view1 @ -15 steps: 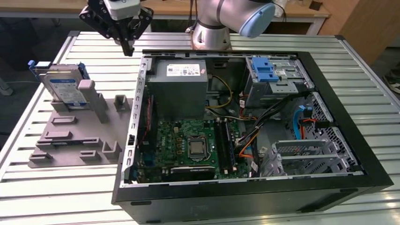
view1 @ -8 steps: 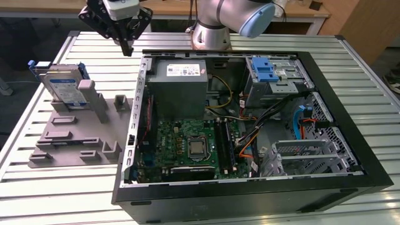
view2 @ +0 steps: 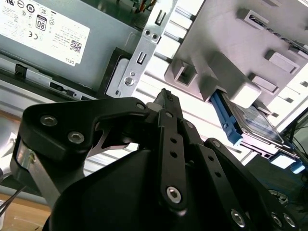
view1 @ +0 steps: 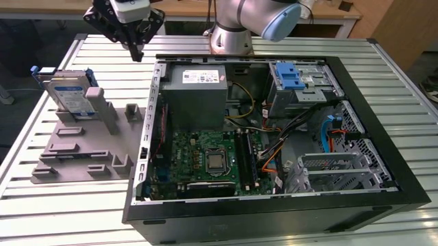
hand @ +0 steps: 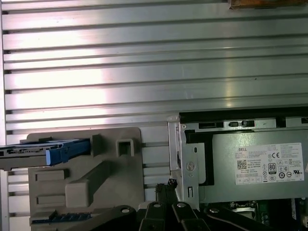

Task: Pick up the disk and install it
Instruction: 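Reach for the disk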

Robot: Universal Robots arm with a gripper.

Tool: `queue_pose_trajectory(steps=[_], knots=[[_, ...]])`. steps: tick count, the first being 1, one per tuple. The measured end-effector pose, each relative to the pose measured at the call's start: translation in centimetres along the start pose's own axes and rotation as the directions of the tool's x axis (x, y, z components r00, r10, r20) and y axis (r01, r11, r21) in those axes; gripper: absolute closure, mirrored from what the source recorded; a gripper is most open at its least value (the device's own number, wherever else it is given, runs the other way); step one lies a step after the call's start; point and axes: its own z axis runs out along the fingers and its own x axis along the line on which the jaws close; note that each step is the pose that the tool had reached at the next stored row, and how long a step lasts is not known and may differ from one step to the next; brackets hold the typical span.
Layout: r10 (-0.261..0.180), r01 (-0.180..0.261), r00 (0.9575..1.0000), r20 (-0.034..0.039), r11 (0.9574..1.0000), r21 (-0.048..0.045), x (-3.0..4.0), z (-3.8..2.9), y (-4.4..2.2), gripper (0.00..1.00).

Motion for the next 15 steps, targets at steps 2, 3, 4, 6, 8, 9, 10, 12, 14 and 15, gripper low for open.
queue_pose_trajectory(steps=[2, 3, 4, 6, 8, 9, 10, 12, 14, 15], knots=[[0.000, 0.000, 1.0000, -0.0041, 1.0000, 0.0003, 0.13, 0.02, -0.01, 0.89], [0.000, 0.000, 1.0000, -0.0045, 1.0000, 0.0005, 0.21, 0.02, -0.02, 0.89], [0.000, 0.000, 1.0000, -0.0046, 1.0000, 0.0004, 0.33, 0.03, -0.03, 0.89], [-0.001, 0.001, 1.0000, -0.0046, 1.0000, 0.0003, 0.65, 0.05, -0.05, 0.89], [-0.003, 0.003, 1.0000, -0.0048, 1.0000, 0.0004, 0.98, 0.06, -0.08, 0.89], [-0.007, 0.007, 1.0000, -0.0048, 1.0000, 0.0003, 1.13, 0.08, -0.09, 0.89], [-0.012, 0.012, 0.9999, -0.0051, 0.9999, 0.0003, 1.27, 0.09, -0.10, 0.89], [-0.026, 0.026, 0.9996, -0.0058, 0.9997, 0.0003, 1.50, 0.12, -0.12, 0.89], [-0.041, 0.041, 0.9991, -0.0064, 0.9991, 0.0003, 1.73, 0.14, -0.14, 0.89], [-0.046, 0.046, 0.9989, -0.0066, 0.9989, 0.0002, 1.89, 0.15, -0.15, 0.89]])
